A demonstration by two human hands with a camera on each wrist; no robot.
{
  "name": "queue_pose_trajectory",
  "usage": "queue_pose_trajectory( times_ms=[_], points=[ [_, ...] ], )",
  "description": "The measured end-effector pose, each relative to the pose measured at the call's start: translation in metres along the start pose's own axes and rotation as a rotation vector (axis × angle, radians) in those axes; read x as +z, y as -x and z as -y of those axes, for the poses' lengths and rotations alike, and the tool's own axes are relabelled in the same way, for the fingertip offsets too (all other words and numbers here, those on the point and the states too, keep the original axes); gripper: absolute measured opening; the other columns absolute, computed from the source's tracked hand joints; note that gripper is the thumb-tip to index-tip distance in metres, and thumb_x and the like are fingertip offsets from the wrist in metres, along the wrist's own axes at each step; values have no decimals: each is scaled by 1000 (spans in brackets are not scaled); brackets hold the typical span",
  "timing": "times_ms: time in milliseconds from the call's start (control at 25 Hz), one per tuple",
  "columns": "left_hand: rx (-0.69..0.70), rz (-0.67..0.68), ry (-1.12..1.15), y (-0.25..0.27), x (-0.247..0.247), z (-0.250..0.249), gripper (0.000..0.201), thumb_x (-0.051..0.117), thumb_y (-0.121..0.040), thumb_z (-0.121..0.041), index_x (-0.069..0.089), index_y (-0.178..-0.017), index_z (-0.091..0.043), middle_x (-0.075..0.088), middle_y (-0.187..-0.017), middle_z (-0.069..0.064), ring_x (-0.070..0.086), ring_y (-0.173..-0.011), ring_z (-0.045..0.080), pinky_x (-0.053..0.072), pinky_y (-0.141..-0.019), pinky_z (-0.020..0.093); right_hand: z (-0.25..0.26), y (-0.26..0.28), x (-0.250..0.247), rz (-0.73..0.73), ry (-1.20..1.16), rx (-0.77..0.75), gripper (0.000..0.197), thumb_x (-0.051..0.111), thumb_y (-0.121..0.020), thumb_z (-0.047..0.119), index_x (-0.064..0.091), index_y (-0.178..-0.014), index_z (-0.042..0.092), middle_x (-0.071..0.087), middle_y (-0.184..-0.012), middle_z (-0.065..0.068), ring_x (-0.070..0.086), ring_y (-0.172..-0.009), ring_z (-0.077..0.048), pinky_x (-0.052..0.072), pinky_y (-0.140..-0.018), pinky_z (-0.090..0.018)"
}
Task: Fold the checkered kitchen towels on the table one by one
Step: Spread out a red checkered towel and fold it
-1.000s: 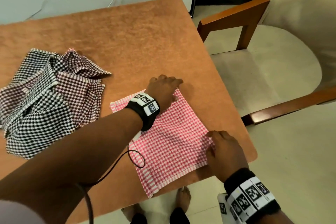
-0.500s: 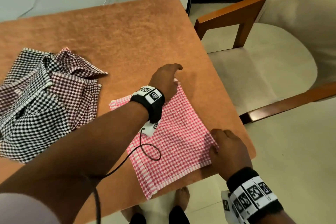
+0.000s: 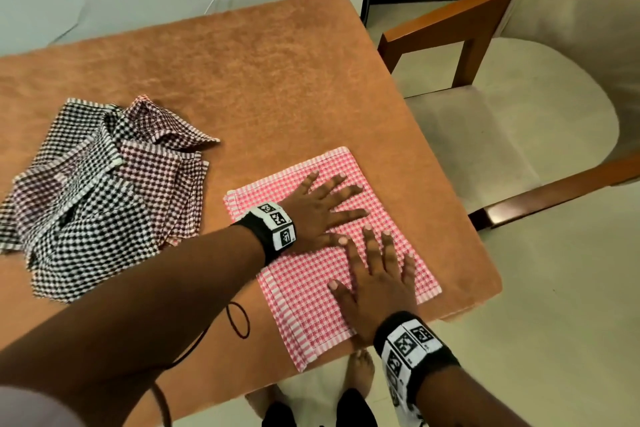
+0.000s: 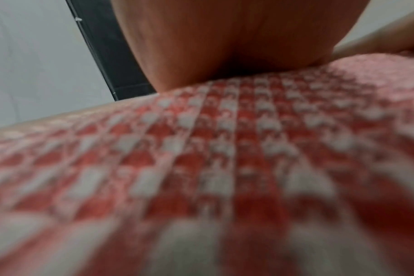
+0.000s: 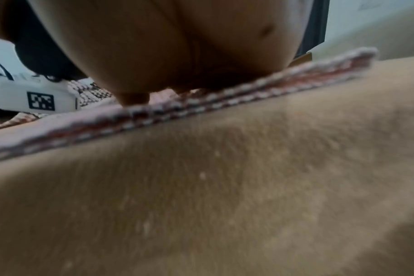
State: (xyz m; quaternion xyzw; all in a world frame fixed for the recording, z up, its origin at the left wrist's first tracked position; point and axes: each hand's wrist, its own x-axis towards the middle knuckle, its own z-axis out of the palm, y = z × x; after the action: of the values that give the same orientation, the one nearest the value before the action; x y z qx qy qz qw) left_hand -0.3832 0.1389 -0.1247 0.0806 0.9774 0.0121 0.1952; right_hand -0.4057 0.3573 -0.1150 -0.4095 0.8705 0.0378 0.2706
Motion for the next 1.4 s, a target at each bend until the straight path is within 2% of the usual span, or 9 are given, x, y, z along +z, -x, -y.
queue_pose_trajectory(
  times_ms=[240,400,600,680,800,960,1200,1320,1400],
  points=[
    [-162,4,27,-10,2,16,84,12,-80,-88,-13,-150,-50,-21,-164,-4,-22,-150,31,-9,-116,65,-19,11,9,-9,-1,85,75,2,-85,79,-19,-148,44,-29,-158,1,-28,-144,-31,-15,-113,-62],
    [-365,64,101,-2,-4,9,97,10,-74,-93,-20,-151,-43,-26,-163,-1,-25,-149,31,-10,-114,69,-25,20,6,47,21,107,81,-1,-82,82,-23,-148,40,-34,-155,-2,-30,-143,-31,-12,-114,-62],
    [-396,-43,234,79,-12,-80,98,38,-86,-77,-23,-151,-35,-36,-158,7,-25,-147,36,-8,-115,65,-36,23,-36,42,-57,64,86,7,-81,81,-16,-150,36,-25,-160,-3,-18,-148,-28,-1,-117,-61],
    [-381,-77,301,112,5,-132,91,35,-89,-75,-17,-153,-35,-28,-160,10,-15,-150,37,0,-117,67,-30,8,-61,-22,6,-116,81,8,-83,79,-15,-150,39,-20,-161,-1,-13,-149,-27,0,-115,-59],
    [-425,31,325,132,30,-176,85,35,-84,-76,22,-155,-31,16,-163,13,29,-146,39,37,-104,68,-7,-35,-76,34,270,-462,72,16,-90,72,-15,-149,44,-21,-161,3,-14,-149,-26,-1,-115,-60],
    [-478,152,387,145,58,-188,93,53,-70,-77,33,-151,-36,28,-161,9,32,-145,37,27,-111,67,7,-94,-73,150,588,-715,67,15,-93,70,-16,-147,48,-27,-158,7,-21,-147,-24,-6,-113,-64],
    [-497,258,494,164,71,-209,93,41,-70,-87,42,-145,-31,34,-157,12,30,-141,41,19,-106,70,-16,-156,-97,73,539,-611,67,1,-83,80,-26,-138,57,-32,-154,14,-22,-146,-20,-8,-114,-62],
    [-516,123,514,163,39,-202,86,36,-73,-87,45,-141,-34,41,-154,7,38,-139,39,21,-104,75,-14,-167,-100,70,480,-556,68,-4,-79,83,-29,-137,56,-32,-154,13,-21,-147,-21,-9,-115,-60],
    [-572,-28,516,152,4,-177,74,32,-79,-78,43,-140,-36,40,-153,-1,34,-142,31,19,-112,67,-9,-157,-104,72,380,-504,75,-3,-77,83,-22,-143,52,-29,-157,10,-19,-148,-21,-7,-116,-59]
  ],
)
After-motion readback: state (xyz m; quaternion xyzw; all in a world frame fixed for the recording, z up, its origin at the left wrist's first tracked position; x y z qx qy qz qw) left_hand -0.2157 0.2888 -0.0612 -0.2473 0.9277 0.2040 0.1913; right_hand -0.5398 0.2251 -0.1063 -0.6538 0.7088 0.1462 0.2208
